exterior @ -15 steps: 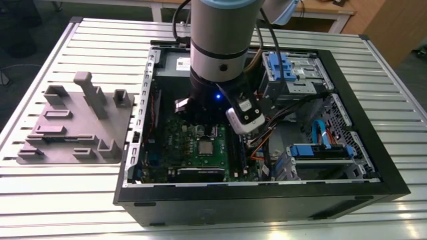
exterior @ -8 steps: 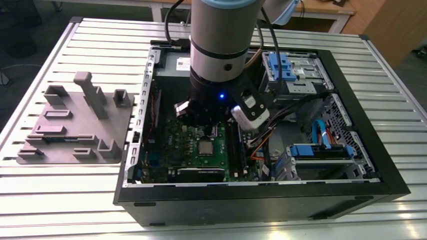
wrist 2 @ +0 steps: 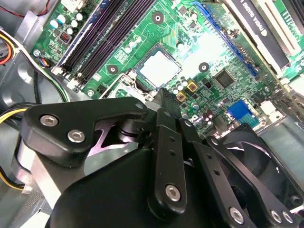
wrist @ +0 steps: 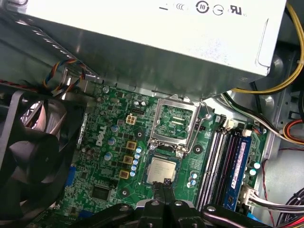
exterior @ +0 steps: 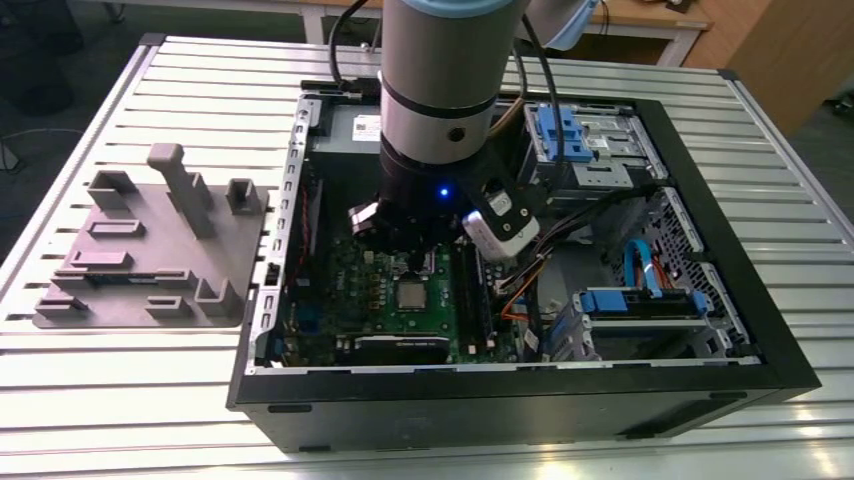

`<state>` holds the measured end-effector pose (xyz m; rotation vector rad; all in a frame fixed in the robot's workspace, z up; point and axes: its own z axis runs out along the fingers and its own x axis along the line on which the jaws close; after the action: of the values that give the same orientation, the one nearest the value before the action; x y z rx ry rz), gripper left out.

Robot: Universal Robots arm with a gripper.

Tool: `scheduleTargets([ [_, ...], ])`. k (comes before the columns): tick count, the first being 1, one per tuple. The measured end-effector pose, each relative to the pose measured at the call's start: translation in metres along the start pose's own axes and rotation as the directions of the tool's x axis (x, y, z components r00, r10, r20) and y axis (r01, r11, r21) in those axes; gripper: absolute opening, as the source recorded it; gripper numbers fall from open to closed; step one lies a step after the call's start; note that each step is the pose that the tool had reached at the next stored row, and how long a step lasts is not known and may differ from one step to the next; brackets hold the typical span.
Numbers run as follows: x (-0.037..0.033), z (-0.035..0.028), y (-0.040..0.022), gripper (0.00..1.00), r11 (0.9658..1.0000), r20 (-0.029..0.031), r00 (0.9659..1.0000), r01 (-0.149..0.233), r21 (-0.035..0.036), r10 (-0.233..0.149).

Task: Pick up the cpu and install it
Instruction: 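Close the cpu cover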

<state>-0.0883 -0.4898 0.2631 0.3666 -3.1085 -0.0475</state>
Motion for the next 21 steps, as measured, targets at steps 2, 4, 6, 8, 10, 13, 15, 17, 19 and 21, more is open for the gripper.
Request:
scheduleTargets([
  [2, 0.0, 0.0, 0.0, 0.1, 1.0, 0.0, 1.0, 0.0, 0.0, 0.0],
  [4, 0.0, 0.0, 0.0, 0.1, 1.0, 0.0, 1.0, 0.0, 0.0, 0.0],
  [6, 0.0, 0.0, 0.0, 0.1, 1.0, -0.0001, 1.0, 0.001, 0.0, -0.001],
  [8, -0.0014, 0.0, -0.0003, 0.1, 1.0, 0.0, 1.0, 0.001, -0.0001, -0.001],
  [10, -0.006, 0.0001, -0.0014, 0.1, 1.0, -0.0002, 1.0, 0.001, 0.0001, -0.001],
  [13, -0.012, 0.0013, -0.0027, 0.1, 1.0, -0.0004, 1.0, 0.01, -0.0001, -0.01],
  [15, -0.012, 0.0021, -0.0027, 0.1, 0.999, -0.0017, 0.999, 0.045, 0.0003, -0.045],
  [17, -0.012, 0.003, -0.0027, 0.1, 0.9967, -0.0028, 0.9967, 0.081, 0.0005, -0.081],
  [19, -0.0121, 0.0037, -0.0028, 0.1, 0.9929, -0.0041, 0.9929, 0.119, 0.0007, -0.119],
  [21, -0.012, 0.0044, -0.0029, 0.1, 0.989, -0.004, 0.989, 0.148, -0.0022, -0.148],
])
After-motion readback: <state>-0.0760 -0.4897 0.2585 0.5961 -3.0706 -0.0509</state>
